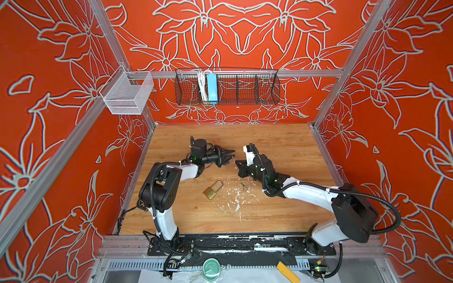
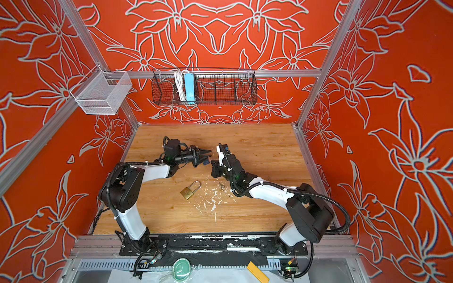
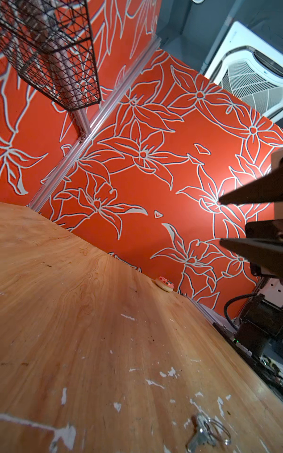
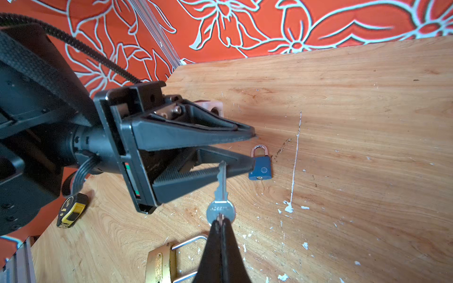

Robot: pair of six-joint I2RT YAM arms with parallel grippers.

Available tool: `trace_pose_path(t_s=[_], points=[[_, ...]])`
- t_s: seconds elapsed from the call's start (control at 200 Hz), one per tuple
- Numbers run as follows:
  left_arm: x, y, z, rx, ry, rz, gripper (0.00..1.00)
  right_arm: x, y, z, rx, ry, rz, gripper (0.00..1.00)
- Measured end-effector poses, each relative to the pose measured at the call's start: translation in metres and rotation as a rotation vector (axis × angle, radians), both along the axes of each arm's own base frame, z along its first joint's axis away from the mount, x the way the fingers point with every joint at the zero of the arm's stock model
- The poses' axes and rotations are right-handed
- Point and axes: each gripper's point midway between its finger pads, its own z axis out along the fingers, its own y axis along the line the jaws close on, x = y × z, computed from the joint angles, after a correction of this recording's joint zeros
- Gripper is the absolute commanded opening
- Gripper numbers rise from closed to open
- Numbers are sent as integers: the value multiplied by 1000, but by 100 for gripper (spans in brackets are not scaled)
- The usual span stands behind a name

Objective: Unlock with the key

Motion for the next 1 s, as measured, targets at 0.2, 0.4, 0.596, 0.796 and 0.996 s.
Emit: trace_pose_path(t_s=[0.2,0.4,0.596,0.796,0.996], points=[[0,0,0,7,-20,-2,11,1,1,3,4,-4,0,0],[0,0,-5,48,-49,-17,11,4,-1,7,8,-12,-19,0],[0,2,-9,116,-85,-31,0,5,-2,7,7,-14,-30,0],[0,5,-2,171,-143,-28,0,5,-2,7,13,-10,-33,0],[3,9,-2,237,-203,-46,0,5,-2,8,18,-8,-34,26]])
